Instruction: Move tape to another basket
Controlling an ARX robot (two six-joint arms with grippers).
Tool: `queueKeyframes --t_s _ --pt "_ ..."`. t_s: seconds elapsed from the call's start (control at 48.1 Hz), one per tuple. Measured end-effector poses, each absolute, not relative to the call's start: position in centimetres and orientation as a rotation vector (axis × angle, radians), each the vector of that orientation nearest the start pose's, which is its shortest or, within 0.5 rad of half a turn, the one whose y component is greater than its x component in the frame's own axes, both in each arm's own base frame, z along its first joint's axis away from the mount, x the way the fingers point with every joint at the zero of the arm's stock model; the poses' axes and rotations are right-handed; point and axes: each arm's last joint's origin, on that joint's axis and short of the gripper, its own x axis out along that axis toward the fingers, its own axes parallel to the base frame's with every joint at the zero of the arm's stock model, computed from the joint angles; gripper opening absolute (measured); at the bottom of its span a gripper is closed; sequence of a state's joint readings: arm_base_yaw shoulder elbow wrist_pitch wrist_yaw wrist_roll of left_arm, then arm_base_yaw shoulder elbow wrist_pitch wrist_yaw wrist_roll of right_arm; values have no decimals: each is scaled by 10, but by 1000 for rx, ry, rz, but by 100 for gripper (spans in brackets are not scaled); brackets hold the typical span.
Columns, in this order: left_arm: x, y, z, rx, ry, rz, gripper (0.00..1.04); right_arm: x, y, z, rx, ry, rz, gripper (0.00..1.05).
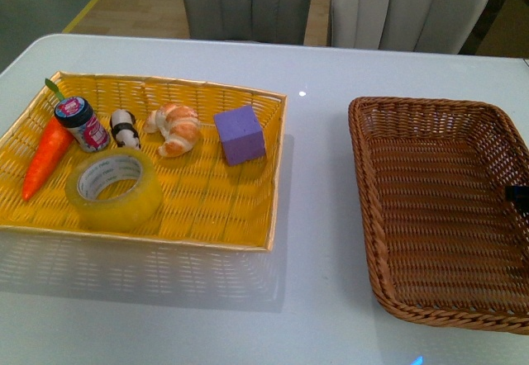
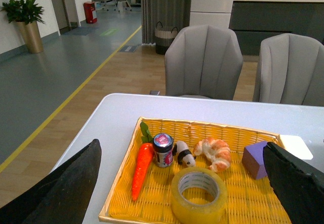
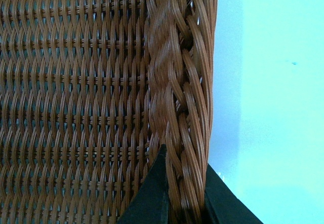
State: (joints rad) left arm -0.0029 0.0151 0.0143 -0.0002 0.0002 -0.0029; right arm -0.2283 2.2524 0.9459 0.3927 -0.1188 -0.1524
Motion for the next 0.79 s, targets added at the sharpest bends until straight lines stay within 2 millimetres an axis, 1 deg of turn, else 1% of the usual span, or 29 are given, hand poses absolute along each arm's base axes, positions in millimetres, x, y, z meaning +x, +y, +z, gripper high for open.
queueKeyframes --t_s 0.229,0.354,0.375,0.437,0.52,0.604,0.645,0.666,0.749,0.77,0.791 --pt "98 0 167 -3 1 -3 96 363 -56 11 -4 904 7 4" --pt "98 0 167 -3 1 -3 96 363 -51 10 -4 903 17 4" --pt "98 0 167 -3 1 -3 96 363 -50 10 -4 902 18 6" --pt "98 0 167 -3 1 -3 96 363 -50 10 -6 905 15 17" --pt "98 0 167 -3 1 -3 96 360 -53 9 -1 907 12 35" --pt "98 0 167 -3 1 -3 96 353 -59 15 25 889 15 53" --pt "98 0 167 -3 1 -3 96 349 -64 25 36 849 10 61" --pt "98 0 167 -3 1 -3 96 347 -67 34 40 810 4 67" --pt "98 0 167 -3 1 -3 96 339 -75 66 55 673 -2 81" --pt "98 0 167 -3 1 -3 96 338 -76 71 55 652 1 82" --pt "98 0 167 -3 1 -3 96 335 -77 81 55 610 -2 86"
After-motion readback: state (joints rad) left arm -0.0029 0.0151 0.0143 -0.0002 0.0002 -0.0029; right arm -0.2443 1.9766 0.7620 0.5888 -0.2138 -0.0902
